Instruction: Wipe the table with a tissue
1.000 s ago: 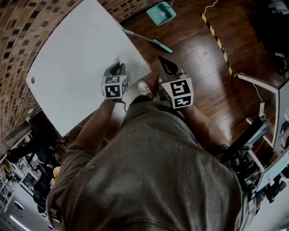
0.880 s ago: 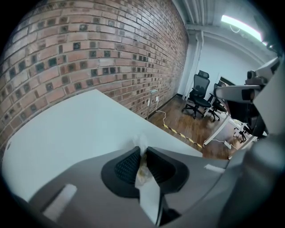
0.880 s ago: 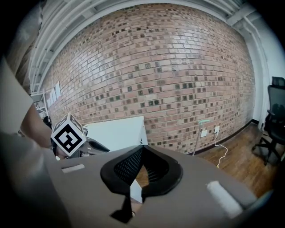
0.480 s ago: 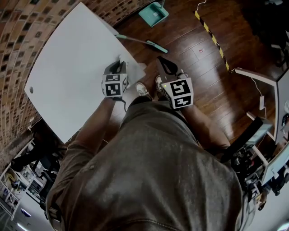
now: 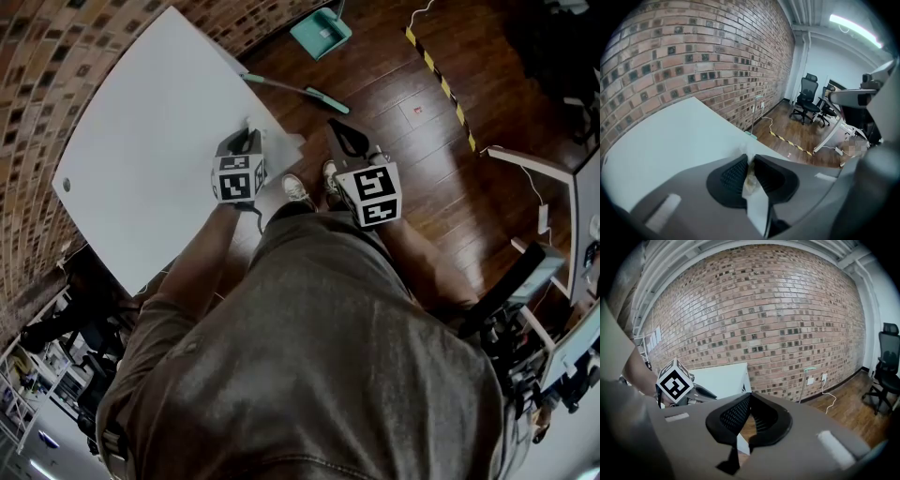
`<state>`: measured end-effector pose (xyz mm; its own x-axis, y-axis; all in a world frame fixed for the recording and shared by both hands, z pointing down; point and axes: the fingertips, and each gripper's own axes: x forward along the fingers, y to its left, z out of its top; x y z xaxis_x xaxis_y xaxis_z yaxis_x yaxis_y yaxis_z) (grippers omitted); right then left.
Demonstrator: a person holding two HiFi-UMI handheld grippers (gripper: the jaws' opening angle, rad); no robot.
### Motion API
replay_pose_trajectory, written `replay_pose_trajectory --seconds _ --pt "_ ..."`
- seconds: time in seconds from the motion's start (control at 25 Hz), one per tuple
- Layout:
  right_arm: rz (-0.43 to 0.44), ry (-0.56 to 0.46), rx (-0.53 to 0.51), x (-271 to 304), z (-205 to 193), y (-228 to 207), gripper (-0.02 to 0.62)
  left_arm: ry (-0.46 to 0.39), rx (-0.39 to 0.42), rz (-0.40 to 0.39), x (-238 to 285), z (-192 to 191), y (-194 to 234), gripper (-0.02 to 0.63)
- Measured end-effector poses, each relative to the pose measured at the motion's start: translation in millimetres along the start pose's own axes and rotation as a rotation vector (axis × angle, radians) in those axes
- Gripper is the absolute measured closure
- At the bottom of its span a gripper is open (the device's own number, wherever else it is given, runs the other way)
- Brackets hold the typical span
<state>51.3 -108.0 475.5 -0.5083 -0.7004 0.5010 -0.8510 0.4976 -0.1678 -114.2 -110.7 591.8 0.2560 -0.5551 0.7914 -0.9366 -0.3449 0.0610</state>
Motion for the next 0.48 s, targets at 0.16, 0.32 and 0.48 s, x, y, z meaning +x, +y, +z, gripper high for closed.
replay_pose_trajectory --seconds 0.16,0.32,0.48 --pt "0.026 -0.003 -0.016 2 3 11 0.58 0.0 -0.025 0.033 -10 -10 13 0.558" --pt "0.051 0.01 -0.04 6 2 24 0.581 0.001 -0.061 0.069 -21 -23 30 0.557" --pt "0.067 0.002 -0.052 10 4 38 0.581 0.001 -0.085 0.092 -31 -37 44 0.558"
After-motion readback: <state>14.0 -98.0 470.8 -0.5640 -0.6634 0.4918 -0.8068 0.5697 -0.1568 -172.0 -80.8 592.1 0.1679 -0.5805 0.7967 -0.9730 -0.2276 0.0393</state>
